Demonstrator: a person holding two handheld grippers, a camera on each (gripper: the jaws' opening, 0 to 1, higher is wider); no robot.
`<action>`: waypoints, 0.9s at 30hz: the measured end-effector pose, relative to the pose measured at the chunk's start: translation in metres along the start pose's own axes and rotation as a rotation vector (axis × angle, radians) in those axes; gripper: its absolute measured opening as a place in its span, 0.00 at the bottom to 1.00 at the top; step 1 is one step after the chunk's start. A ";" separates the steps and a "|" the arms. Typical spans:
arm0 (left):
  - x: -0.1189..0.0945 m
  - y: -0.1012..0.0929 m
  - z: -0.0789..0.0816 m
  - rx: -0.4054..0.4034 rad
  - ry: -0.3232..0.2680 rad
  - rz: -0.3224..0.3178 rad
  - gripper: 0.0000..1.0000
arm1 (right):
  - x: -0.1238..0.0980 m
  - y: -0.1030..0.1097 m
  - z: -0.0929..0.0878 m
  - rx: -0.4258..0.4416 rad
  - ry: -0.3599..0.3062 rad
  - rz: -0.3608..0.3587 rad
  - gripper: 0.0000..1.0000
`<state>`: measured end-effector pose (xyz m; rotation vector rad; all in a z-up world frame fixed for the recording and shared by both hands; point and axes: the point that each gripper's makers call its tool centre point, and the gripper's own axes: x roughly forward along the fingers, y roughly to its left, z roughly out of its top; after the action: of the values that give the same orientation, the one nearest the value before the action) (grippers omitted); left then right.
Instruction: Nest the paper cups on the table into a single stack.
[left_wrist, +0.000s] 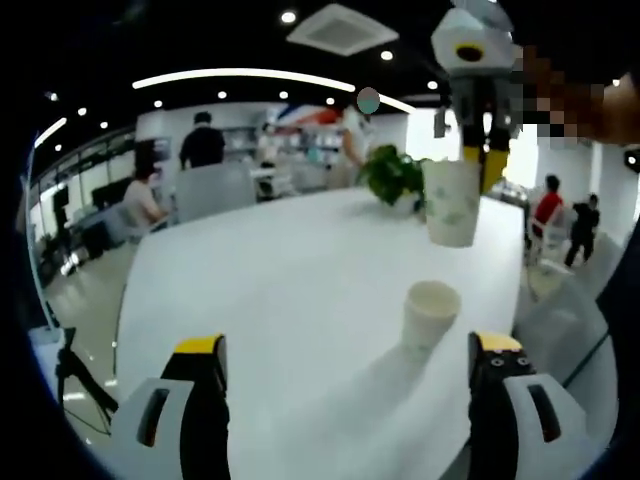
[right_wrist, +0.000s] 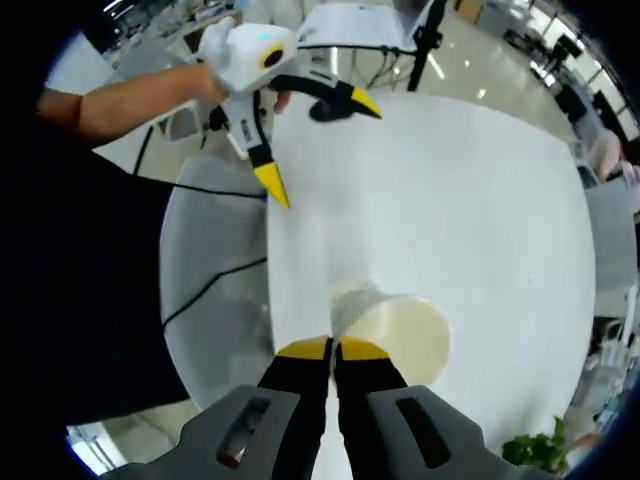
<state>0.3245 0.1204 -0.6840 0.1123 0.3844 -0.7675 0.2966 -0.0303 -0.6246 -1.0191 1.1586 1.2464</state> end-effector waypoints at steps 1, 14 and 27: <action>0.000 -0.001 0.000 0.000 -0.007 -0.007 0.98 | 0.002 0.000 0.000 0.001 0.001 0.000 0.00; 0.003 -0.003 -0.008 -0.028 -0.008 -0.015 0.98 | 0.025 -0.004 -0.007 0.031 0.016 0.004 0.00; 0.002 -0.001 -0.017 -0.042 0.004 -0.002 0.98 | 0.048 0.001 -0.009 0.044 0.025 0.020 0.00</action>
<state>0.3199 0.1222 -0.7003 0.0744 0.4038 -0.7609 0.2936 -0.0315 -0.6731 -0.9957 1.2131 1.2214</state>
